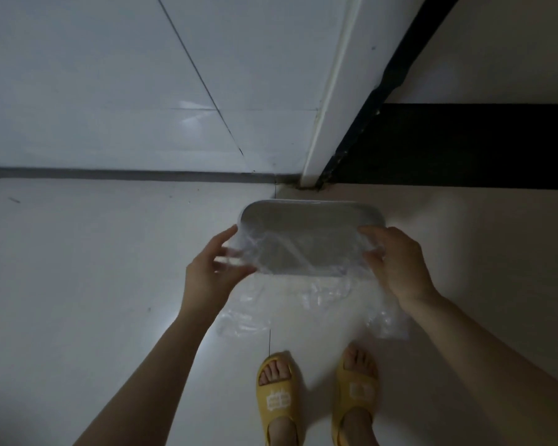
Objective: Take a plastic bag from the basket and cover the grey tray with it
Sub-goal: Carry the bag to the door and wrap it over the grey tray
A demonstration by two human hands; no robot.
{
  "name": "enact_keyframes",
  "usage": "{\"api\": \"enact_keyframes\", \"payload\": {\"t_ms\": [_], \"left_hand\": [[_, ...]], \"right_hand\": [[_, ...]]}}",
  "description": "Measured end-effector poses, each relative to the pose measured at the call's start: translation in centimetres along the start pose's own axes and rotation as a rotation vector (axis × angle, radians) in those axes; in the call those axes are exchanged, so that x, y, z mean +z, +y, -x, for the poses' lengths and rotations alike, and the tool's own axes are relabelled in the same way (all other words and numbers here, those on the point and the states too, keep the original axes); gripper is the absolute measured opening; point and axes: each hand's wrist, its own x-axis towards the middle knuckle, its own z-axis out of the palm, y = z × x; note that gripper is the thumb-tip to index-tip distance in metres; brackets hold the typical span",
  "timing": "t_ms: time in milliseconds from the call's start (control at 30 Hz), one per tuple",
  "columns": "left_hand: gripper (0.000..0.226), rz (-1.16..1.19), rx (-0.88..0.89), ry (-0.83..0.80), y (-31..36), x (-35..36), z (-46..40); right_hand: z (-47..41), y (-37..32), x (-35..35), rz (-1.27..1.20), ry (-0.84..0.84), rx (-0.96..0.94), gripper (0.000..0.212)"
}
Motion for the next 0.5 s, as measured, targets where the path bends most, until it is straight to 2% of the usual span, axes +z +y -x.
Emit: {"api": "enact_keyframes", "payload": {"t_ms": [167, 267, 333, 400, 500], "left_hand": [[0.064, -0.211, 0.043, -0.031, -0.1, 1.8, -3.3], [0.061, -0.339, 0.014, -0.018, -1.1, 2.5, -4.4], [0.063, -0.399, -0.008, -0.018, -1.8, 2.4, -4.5], [0.072, -0.407, -0.012, -0.023, -2.2, 2.0, -4.2], [0.091, -0.238, -0.052, -0.031, -2.2, 1.0, -2.7]], "right_hand": [[-1.1, 0.0, 1.0, 0.08, -0.043, -0.029, 0.036], [-1.5, -0.1, 1.6, -0.055, -0.082, 0.153, 0.018], [-1.7, 0.0, 1.7, 0.014, -0.115, 0.192, 0.023], [-1.4, 0.1, 1.1, 0.165, -0.128, 0.121, 0.037], [-0.2, 0.0, -1.1, 0.248, 0.01, -0.102, 0.047]]}}
